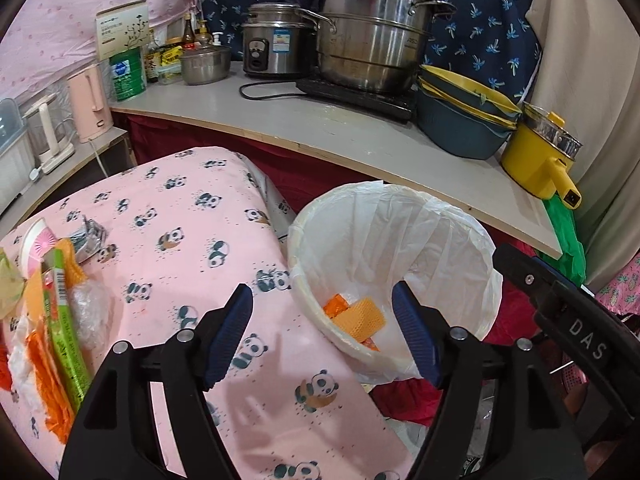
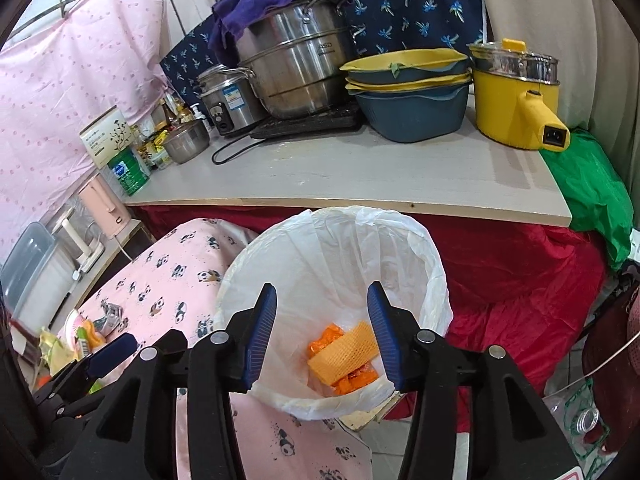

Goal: Collect trash
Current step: 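Return both tools to the table over the remaining trash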

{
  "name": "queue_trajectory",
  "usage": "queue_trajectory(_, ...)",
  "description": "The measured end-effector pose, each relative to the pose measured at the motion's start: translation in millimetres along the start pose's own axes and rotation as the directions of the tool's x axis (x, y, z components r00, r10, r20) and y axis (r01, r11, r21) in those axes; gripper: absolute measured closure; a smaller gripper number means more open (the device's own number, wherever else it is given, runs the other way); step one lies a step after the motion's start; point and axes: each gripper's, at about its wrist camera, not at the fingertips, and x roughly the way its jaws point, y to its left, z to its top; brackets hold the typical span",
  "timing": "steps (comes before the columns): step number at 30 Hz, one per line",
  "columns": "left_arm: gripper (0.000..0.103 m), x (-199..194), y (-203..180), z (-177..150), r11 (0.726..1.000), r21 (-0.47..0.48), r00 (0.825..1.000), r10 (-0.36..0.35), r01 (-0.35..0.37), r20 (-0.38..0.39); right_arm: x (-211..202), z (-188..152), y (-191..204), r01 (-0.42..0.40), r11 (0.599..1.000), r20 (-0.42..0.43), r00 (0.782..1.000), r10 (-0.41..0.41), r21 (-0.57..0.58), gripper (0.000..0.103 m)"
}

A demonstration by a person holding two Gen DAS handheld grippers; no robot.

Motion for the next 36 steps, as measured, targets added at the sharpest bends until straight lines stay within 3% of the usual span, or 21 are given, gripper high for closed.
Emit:
queue_trajectory(9, 0.028, -41.4, 41.0, -20.4, 0.994, -0.087, 0.997, 0.070, -0.068, 0.020, -28.9, -19.3, 41.2, -0.070, 0.995, -0.004, 0.998, 0.070, -0.069, 0.053)
queue_trajectory(16, 0.027, -73.2, 97.9, -44.6, 0.971, -0.177, 0.987, 0.162, -0.159, 0.001, -39.6, -46.0, 93.6, -0.151, 0.978, -0.050, 0.988, 0.145, -0.147, 0.053)
queue_trajectory(26, 0.023, -117.7, 193.8, -90.5, 0.905, -0.292, 0.950, 0.307, -0.308, -0.051, -46.9, -103.4, 178.9, -0.281, 0.916, -0.166, 0.956, 0.241, -0.285, 0.053)
queue_trajectory(36, 0.022, -146.3, 277.9, -128.3, 0.824, -0.422, 0.922, 0.374, -0.379, -0.097, -40.4, -146.8, 248.0, -0.370, 0.860, -0.267, 0.920, 0.286, -0.353, 0.053)
